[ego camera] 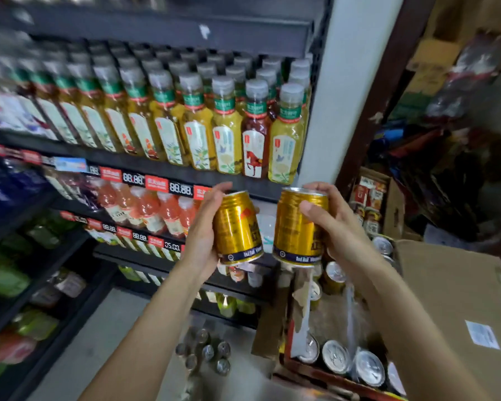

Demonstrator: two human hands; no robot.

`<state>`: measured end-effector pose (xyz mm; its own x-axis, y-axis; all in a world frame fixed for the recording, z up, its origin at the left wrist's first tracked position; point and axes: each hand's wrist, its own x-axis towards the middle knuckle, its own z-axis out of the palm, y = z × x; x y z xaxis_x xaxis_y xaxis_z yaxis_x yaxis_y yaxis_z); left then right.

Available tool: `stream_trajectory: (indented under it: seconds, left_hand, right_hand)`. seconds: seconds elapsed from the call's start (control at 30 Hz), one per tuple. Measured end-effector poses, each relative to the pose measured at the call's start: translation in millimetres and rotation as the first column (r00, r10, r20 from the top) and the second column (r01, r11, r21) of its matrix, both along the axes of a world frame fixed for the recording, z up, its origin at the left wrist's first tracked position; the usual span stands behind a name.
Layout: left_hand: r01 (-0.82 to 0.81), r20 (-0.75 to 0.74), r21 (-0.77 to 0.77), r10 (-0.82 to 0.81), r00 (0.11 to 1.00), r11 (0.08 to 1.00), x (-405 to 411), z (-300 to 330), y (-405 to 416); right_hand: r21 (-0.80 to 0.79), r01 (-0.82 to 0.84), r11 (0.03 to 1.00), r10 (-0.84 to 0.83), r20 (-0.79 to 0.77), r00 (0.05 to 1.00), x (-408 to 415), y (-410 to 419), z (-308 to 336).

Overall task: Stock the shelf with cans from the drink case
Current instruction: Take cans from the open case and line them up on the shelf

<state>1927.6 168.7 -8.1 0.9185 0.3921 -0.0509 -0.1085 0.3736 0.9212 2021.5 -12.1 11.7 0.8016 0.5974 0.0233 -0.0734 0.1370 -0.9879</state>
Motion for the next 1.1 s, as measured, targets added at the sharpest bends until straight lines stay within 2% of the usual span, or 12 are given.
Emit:
stream_trajectory:
  seconds: [0.13, 0.2, 0.27, 0.4, 0.6, 0.7, 0.8, 0.9, 0.97, 1.1]
  left_hand:
    - [-0.141, 0.094, 0.188, 0.125, 0.988, 0.972, -7, 71, 47]
    - [-0.192, 0.17, 0.229, 0.155, 0.973, 0.954, -7, 102, 72]
    - [-0.246, 0.242, 0.245, 0.186, 0.952, 0.938, -6, 130, 98]
    - [-0.295, 0.307, 0.266, 0.209, 0.929, 0.918, -2, 178, 145]
    - [-0.263, 0.371, 0.298, 0.142, 0.918, 0.918, 18, 233, 199]
    - [-0.26, 0.405, 0.341, 0.109, 0.908, 0.903, 31, 248, 232]
    - [-0.307, 0.414, 0.381, 0.136, 0.9, 0.872, 43, 253, 264]
    - [-0.392, 0.431, 0.418, 0.2, 0.88, 0.82, 51, 254, 293]
    - [-0.467, 0.461, 0.445, 0.252, 0.851, 0.764, 55, 254, 311]
    - [-0.569, 0.494, 0.505, 0.324, 0.807, 0.649, 64, 258, 339]
  right_hand:
    - [0.057, -0.107, 0.993, 0.092, 0.219, 0.971, 0, 56, 74]
    - [0.077, -0.123, 0.989, 0.091, 0.325, 0.941, -1, 82, 110]
    - [0.117, -0.158, 0.981, 0.105, 0.368, 0.924, 1, 103, 144]
    - [0.212, -0.211, 0.954, 0.133, 0.33, 0.934, 11, 146, 198]
    - [0.225, -0.268, 0.937, 0.222, 0.21, 0.952, 46, 224, 250]
    - [0.181, -0.291, 0.94, 0.249, 0.221, 0.943, 69, 263, 267]
    - [0.035, -0.194, 0.98, 0.173, 0.32, 0.932, 99, 307, 275]
    - [-0.159, 0.062, 0.985, 0.02, 0.471, 0.882, 124, 349, 276]
    - [-0.192, 0.196, 0.962, -0.061, 0.547, 0.835, 138, 371, 275]
    - [-0.239, 0.257, 0.936, -0.062, 0.61, 0.79, 155, 400, 276]
